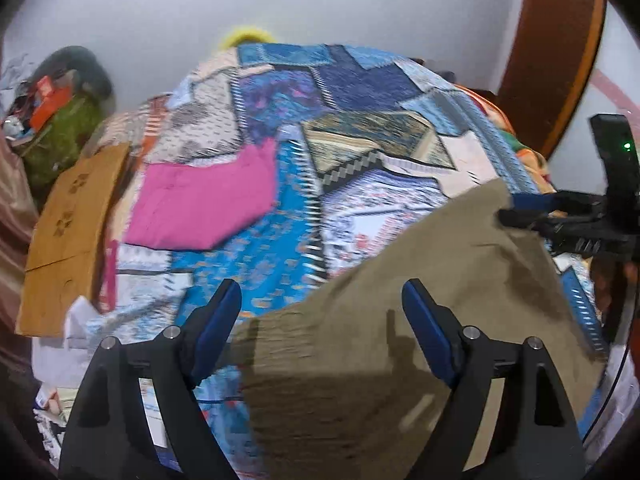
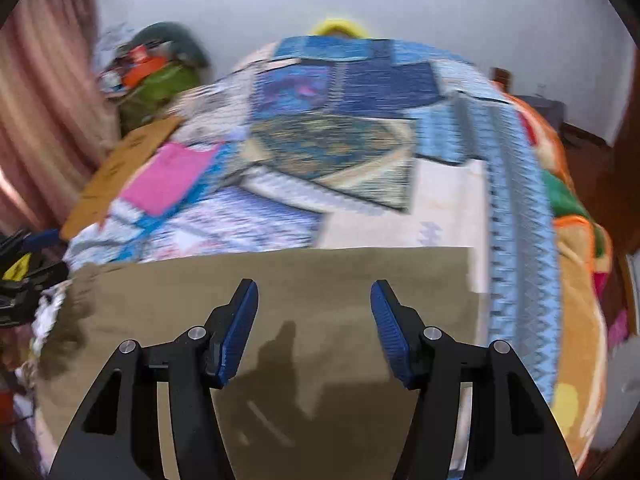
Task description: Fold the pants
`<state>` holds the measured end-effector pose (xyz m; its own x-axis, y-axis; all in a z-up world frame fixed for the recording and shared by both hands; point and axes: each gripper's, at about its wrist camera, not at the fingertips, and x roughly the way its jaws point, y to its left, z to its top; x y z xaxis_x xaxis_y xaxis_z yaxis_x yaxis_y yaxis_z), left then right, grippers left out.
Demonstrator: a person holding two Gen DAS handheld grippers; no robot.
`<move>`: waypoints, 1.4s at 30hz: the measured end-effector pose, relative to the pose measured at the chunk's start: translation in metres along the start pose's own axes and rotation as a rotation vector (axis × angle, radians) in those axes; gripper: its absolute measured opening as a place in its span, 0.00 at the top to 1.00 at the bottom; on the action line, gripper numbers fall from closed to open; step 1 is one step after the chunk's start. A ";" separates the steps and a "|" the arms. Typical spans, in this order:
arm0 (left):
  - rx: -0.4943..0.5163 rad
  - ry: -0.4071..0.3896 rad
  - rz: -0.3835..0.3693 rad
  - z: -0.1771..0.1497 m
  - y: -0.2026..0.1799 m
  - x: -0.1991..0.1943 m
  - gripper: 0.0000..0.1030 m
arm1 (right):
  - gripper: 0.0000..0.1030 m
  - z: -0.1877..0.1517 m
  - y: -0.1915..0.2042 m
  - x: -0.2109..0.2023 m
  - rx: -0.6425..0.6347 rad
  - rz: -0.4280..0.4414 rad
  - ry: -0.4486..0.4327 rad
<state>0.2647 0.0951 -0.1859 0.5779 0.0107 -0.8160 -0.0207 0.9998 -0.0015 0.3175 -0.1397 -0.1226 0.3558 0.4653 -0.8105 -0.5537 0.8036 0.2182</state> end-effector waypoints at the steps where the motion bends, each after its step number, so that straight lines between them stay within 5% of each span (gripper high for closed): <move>1: -0.002 0.019 -0.020 0.000 -0.005 0.005 0.19 | 0.47 -0.001 0.008 0.002 -0.005 0.026 0.013; 5: -0.002 0.118 -0.069 -0.012 -0.019 0.032 0.19 | 0.40 -0.018 0.036 0.030 -0.030 0.058 0.123; 7: 0.047 0.131 -0.018 -0.024 -0.029 0.041 0.19 | 0.39 -0.035 0.042 0.042 -0.063 0.040 0.173; 12: 0.166 0.092 0.057 -0.043 -0.045 0.027 0.16 | 0.38 -0.054 0.048 0.025 -0.111 0.018 0.158; 42: 0.000 0.017 0.041 -0.137 -0.008 -0.064 0.12 | 0.37 -0.160 0.016 -0.065 0.069 -0.041 0.109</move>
<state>0.1161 0.0838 -0.2133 0.5623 0.0515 -0.8254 -0.0444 0.9985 0.0320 0.1652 -0.2166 -0.1528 0.2914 0.3916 -0.8728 -0.4859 0.8465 0.2176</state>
